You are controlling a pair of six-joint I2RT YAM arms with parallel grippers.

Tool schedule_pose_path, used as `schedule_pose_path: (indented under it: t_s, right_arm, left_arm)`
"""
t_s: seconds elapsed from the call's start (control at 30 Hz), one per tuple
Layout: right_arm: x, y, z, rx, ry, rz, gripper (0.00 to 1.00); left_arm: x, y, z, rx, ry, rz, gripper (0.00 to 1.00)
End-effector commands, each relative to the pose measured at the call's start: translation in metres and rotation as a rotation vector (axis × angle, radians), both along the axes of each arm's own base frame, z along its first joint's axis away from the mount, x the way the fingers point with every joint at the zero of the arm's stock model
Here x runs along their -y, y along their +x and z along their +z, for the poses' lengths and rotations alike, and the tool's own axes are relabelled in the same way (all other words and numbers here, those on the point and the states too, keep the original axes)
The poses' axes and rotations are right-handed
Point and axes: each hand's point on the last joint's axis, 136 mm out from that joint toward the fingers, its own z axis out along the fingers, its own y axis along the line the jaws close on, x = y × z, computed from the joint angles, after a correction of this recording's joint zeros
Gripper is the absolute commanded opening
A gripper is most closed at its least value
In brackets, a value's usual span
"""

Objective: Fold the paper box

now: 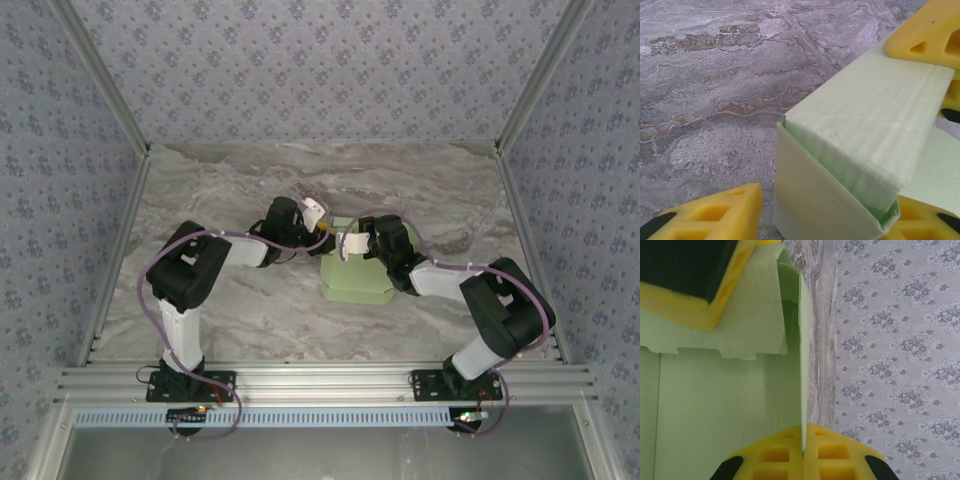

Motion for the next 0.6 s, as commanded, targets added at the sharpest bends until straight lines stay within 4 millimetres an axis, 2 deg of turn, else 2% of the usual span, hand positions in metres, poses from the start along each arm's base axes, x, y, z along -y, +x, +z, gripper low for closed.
schedule_pose_path:
  t_s: [0.0,0.57]
  right_arm:
    - [-0.004,-0.013,-0.02,-0.084,-0.036,0.04,0.0]
    - [-0.003,-0.012,-0.04,0.007,-0.134,0.025,0.0]
  left_arm:
    - [-0.003,0.011,-0.004,0.037,0.027,0.06,0.48]
    - [-0.004,0.001,-0.019,0.064,0.029,0.094,0.47]
